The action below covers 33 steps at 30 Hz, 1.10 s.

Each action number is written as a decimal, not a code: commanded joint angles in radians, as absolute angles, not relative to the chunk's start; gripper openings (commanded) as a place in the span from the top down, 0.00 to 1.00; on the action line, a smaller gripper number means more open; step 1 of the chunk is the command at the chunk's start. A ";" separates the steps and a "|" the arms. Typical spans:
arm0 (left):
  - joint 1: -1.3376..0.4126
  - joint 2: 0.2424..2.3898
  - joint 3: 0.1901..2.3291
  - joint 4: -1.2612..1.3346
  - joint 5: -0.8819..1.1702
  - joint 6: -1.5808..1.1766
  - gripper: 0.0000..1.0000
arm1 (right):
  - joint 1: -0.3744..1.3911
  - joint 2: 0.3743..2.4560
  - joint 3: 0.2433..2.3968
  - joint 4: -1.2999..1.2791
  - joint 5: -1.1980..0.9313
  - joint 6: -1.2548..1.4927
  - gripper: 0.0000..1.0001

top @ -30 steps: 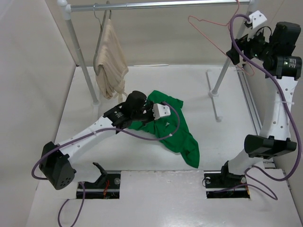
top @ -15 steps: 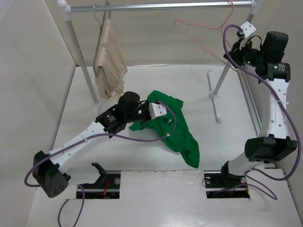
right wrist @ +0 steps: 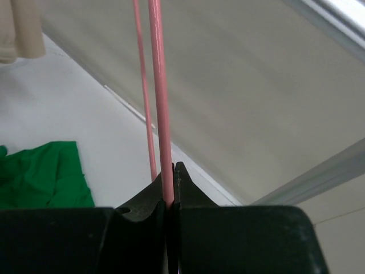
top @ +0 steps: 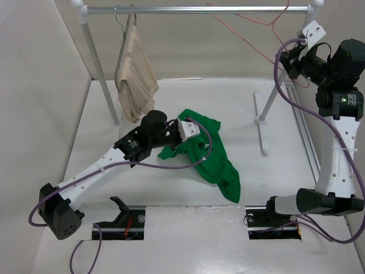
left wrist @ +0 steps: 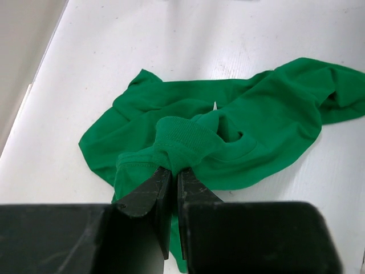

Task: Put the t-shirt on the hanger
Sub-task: Grab a hanger with the right arm, then place tshirt on hanger

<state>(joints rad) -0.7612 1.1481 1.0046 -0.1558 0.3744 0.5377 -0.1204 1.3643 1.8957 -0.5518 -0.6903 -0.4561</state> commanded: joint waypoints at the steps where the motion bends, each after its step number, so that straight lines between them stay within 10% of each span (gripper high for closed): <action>1: -0.759 1.138 1.003 -0.083 0.408 0.489 1.00 | -0.100 1.306 1.849 -0.481 -0.777 -0.449 1.00; 8: -0.759 1.146 0.968 -0.094 0.327 0.489 1.00 | -0.034 0.951 1.269 -0.554 -0.707 -0.468 1.00; 24: -0.772 1.117 0.803 -0.243 0.245 0.683 1.00 | -0.014 0.517 0.845 -1.126 -0.693 -0.330 1.00; 33: -0.781 0.963 0.836 -0.661 0.476 1.020 0.37 | -0.014 0.472 0.845 -1.195 -0.681 -0.310 1.00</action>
<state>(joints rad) -0.7742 1.0039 0.7315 -0.5152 0.3141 0.9131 -0.0242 0.4671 0.8181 -1.1831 -0.6689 -0.3256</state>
